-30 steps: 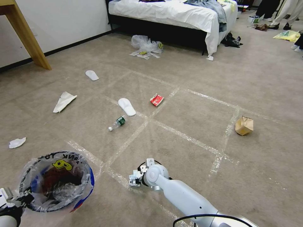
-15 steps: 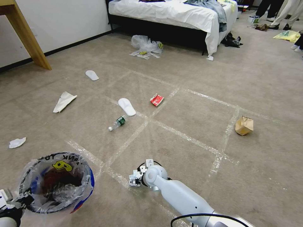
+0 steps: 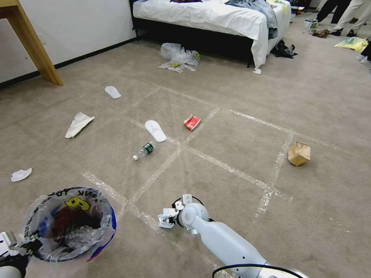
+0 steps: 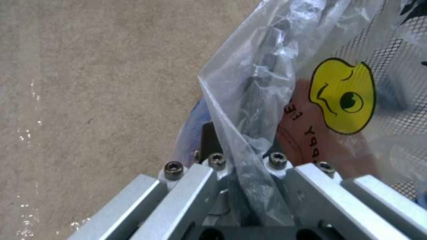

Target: Pick up the trash bin and place the garbage on the floor into it.

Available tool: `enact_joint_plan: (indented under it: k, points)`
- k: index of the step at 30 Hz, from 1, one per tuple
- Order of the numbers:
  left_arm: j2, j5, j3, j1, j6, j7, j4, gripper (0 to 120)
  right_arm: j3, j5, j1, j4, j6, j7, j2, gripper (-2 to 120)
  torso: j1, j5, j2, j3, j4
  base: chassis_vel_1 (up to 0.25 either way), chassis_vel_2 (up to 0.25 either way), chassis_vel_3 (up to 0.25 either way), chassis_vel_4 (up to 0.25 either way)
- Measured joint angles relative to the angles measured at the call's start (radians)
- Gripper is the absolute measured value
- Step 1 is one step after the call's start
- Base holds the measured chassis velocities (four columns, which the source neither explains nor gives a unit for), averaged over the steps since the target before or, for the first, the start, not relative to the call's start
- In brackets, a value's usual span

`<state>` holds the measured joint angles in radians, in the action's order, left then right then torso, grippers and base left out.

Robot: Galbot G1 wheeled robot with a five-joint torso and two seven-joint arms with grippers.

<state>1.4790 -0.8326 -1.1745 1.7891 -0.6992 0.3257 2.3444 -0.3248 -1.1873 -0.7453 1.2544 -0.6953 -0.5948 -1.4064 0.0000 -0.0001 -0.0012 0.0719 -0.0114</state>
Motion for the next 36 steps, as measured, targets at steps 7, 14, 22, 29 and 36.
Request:
enact_joint_plan:
  k: [7,14,22,29,36]
  points:
    - [0.000,0.014,0.019,-0.003,-0.002,0.002,0.000,1,0.014,0.000,-0.001,0.014,0.002,0.001,0.019,97,0.000,0.0000,0.000,0.000,0.0000,0.000,0.000,0.000,0.000]
    - [0.002,0.021,0.026,-0.003,-0.002,0.002,0.000,1,0.020,0.003,-0.001,0.015,0.009,0.009,0.021,97,0.000,0.0000,0.000,0.000,0.0001,0.000,0.000,0.000,0.000]
    - [0.004,0.025,0.029,-0.005,-0.002,0.002,-0.004,1,0.019,0.003,0.018,-0.001,0.021,0.029,0.011,97,0.000,0.0000,0.000,0.000,0.0001,0.000,0.000,0.000,0.000]
    - [0.003,0.025,0.030,-0.010,-0.002,0.002,-0.009,1,0.011,0.005,0.025,-0.023,0.025,0.042,-0.002,96,0.000,0.0000,0.000,0.000,0.0001,0.000,0.000,0.000,0.000]
    - [0.002,0.025,0.031,-0.021,-0.002,0.003,-0.018,1,0.007,0.022,0.030,-0.064,0.029,0.061,-0.021,96,0.000,-0.0001,0.000,0.000,0.0000,0.000,0.000,0.000,0.000]
